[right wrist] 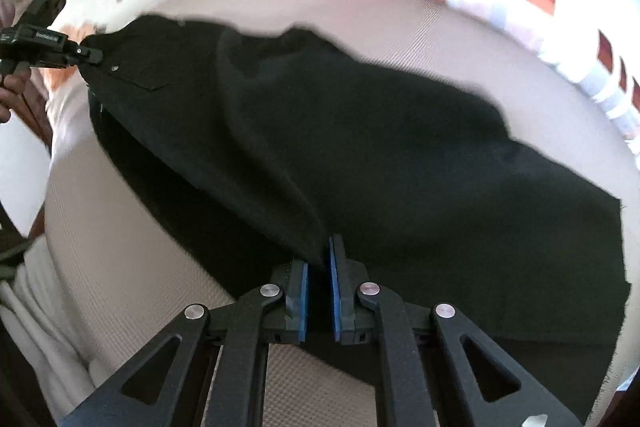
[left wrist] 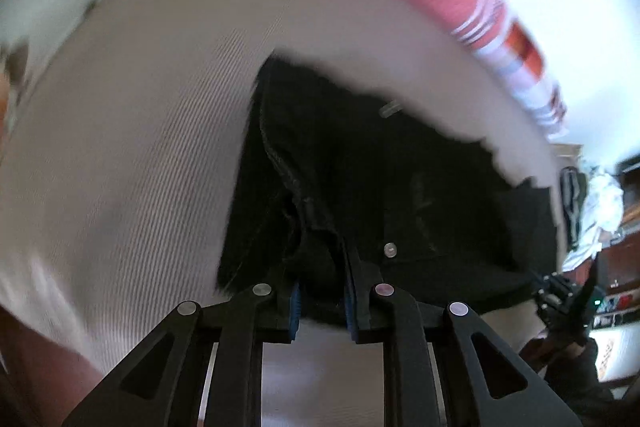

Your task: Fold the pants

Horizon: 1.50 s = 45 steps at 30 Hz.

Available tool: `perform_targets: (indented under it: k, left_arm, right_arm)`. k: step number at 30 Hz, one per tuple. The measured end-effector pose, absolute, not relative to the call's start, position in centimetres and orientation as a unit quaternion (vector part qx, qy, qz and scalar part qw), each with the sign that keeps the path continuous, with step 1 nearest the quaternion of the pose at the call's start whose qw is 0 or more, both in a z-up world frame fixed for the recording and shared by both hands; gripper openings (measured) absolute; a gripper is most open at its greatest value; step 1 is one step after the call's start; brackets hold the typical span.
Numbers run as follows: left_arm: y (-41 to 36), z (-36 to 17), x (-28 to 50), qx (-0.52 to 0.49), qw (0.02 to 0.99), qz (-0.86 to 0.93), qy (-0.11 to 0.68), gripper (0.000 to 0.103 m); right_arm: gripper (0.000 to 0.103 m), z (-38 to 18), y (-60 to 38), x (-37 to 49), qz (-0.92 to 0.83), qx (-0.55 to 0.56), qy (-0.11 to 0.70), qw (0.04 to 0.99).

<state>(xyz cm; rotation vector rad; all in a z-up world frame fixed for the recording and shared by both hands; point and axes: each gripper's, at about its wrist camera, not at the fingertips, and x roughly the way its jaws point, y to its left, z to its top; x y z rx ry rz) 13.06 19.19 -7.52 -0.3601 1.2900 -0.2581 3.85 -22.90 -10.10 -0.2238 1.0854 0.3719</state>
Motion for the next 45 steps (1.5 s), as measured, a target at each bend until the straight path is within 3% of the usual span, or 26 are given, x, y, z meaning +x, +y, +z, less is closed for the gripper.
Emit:
perform_targets:
  k: [4, 12, 16, 17, 22, 27, 35, 43, 45]
  left_arm:
    - [20.2, -8.8, 12.7, -0.198, 0.773, -0.117, 0.592, 0.020]
    - [17.6, -8.2, 11.7, -0.113, 0.804, -0.091, 0.576, 0.028]
    - [16.5, -6.8, 10.6, -0.054, 0.826, -0.058, 0.559, 0.051]
    - [16.4, -6.4, 10.4, -0.036, 0.831, -0.052, 0.552, 0.051]
    - [14.8, -2.5, 7.9, 0.067, 0.876, -0.025, 0.478, 0.051]
    - [7.3, -0.7, 6.0, 0.133, 0.890, -0.130, 0.416, 0.052]
    - [-6.1, -4.8, 4.7, 0.182, 0.829, -0.315, 0.424, 0.052]
    - [-13.2, -8.3, 5.2, 0.208, 0.815, -0.342, 0.420, 0.052]
    - [-14.4, -9.5, 5.6, 0.211, 0.810, -0.336, 0.432, 0.042]
  right_arm:
    - [0.009, -10.1, -22.6, 3.5, 0.171, -0.106, 0.516, 0.832]
    - [0.011, -11.2, -22.8, 3.8, 0.170, -0.075, 0.528, 0.829]
    - [0.012, -11.0, -23.0, 3.8, 0.170, -0.068, 0.528, 0.829]
    - [0.013, -11.0, -23.0, 3.8, 0.170, -0.073, 0.527, 0.829]
    - [0.016, -10.5, -23.4, 3.6, 0.172, -0.060, 0.520, 0.834]
    - [0.017, -10.1, -24.2, 3.9, 0.173, -0.016, 0.519, 0.837]
    - [0.017, -9.6, -24.6, 4.1, 0.168, 0.001, 0.523, 0.836]
    - [0.017, -9.0, -24.8, 4.4, 0.170, 0.011, 0.519, 0.838]
    - [0.017, -8.9, -25.0, 4.4, 0.170, 0.017, 0.517, 0.839]
